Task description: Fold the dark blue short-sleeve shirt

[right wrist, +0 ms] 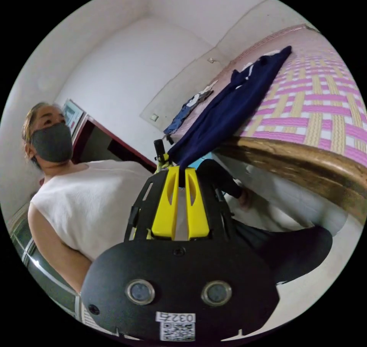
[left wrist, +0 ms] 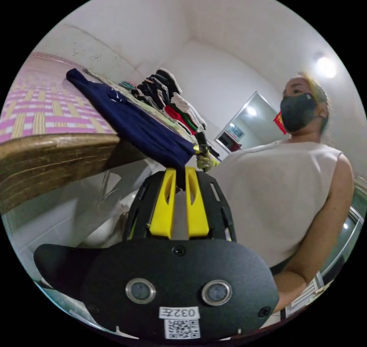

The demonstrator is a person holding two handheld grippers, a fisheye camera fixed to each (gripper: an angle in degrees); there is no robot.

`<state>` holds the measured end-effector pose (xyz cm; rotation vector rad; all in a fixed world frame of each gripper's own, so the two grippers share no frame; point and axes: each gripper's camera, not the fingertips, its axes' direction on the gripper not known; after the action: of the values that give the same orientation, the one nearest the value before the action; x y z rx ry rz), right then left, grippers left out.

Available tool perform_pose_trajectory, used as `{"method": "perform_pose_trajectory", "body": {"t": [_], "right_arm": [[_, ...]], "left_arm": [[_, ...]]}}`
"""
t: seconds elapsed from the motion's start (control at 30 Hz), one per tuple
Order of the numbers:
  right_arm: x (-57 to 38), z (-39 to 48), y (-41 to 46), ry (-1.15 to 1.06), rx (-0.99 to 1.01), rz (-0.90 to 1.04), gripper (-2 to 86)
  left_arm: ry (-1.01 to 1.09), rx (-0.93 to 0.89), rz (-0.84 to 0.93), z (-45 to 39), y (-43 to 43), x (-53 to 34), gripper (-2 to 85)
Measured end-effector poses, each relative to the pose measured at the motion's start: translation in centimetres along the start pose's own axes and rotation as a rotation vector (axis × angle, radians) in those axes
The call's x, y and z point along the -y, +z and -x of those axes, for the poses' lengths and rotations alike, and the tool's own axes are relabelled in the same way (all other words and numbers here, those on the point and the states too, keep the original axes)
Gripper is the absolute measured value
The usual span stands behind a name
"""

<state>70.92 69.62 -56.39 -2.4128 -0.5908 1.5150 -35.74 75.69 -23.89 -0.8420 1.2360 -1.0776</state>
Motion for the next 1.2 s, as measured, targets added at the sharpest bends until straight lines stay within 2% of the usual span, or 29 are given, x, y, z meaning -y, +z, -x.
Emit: {"method": "perform_pose_trajectory", "body": {"t": [0.17,0.3,0.4,0.47,0.6,0.8,0.9,1.07,1.1,1.2], "right_arm": [[0.8,3.4,1.8,-0.071,-0.038,0.13,1.6],[3.3,6.3,0.3,-0.184,-0.025,0.099,1.8],[7.1,7.5,-2.2,-0.239,-0.078,0.032,2.1],[10.2,6.8,-4.0,-0.211,-0.103,-0.026,2.2],[17.5,1.4,-6.6,-0.068,-0.113,-0.145,2.1],[22.9,-10.1,-3.5,0.227,-0.082,-0.131,1.6],[24.2,-12.5,-1.5,0.281,-0.1,-0.105,1.8],[26.0,-12.7,1.3,0.253,-0.113,-0.104,6.6],[25.7,-12.4,1.3,0.259,-0.115,-0.13,9.6],[22.8,-9.3,0.4,0.237,-0.223,-0.213,9.1]], "left_arm": [[0.036,-0.035,0.084,-4.0,-1.6,2.8,0.5],[0.087,-0.099,0.075,-6.5,-2.7,8.4,0.7],[0.07,-0.061,0.076,-6.7,-3.9,15.0,0.6],[0.044,-0.034,0.049,-5.8,-4.8,19.4,0.5],[-0.164,0.033,-0.037,0.4,-6.6,27.6,-0.1],[-0.472,0.03,-0.05,11.8,-5.6,31.3,-0.6],[-0.551,0.016,-0.07,14.6,-5.2,31.6,-0.4],[-0.654,0.037,-0.084,16.1,-4.5,31.5,4.6],[-0.644,-0.002,-0.096,15.8,-4.4,31.4,6.6],[-0.529,-0.05,-0.154,12.4,-5.1,31.3,8.0]]}}
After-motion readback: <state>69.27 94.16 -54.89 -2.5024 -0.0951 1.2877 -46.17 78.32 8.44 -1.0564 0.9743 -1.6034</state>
